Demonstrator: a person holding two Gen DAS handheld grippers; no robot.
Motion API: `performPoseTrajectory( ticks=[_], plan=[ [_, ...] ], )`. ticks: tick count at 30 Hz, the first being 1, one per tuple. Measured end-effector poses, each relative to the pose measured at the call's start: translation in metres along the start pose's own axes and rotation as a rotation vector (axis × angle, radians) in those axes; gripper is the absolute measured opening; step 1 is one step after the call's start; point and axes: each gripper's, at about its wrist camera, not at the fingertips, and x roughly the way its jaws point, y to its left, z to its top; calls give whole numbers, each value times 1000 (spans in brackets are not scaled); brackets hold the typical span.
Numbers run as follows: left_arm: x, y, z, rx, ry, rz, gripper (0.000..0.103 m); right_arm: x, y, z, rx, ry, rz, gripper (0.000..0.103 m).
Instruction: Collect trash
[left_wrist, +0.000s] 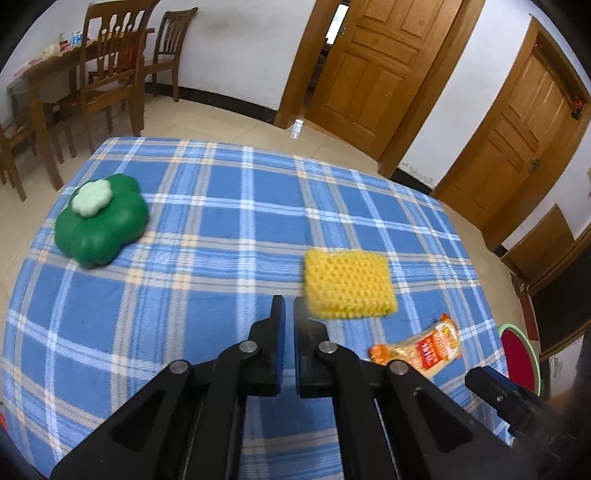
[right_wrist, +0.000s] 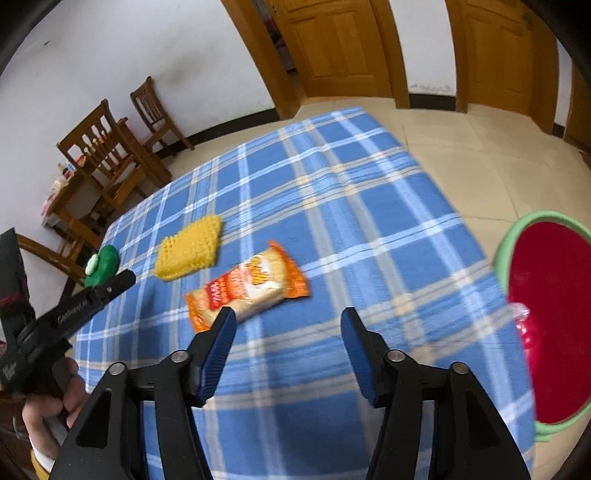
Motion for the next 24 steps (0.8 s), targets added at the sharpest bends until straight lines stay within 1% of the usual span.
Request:
performPoseTrajectory(
  ticks=[2,4,6,11,15,22,24],
  plan=[
    [-1,5,-2,-4,4,11,11,7,6,2,19,18,22,65],
    [-2,9,-3,-8,3,20,24,12,11,4,39,27,30,67],
    [-4,14,-4,-14,-1,28,28,16,15,7,53,26,34,70],
    [-8,25,-5,-39,-5,30,30,30,29,14,61,30,17,71],
    [-10,32,-7,-52,-9,32,35,43,41,16,45,43,-2,71],
    [-7,39,-8,-63,4,34,35,52,58,14,-30,3,-71,71],
    [-6,39,-8,-64,7,32,36,53,61,12,-60,-6,-91,69]
  ],
)
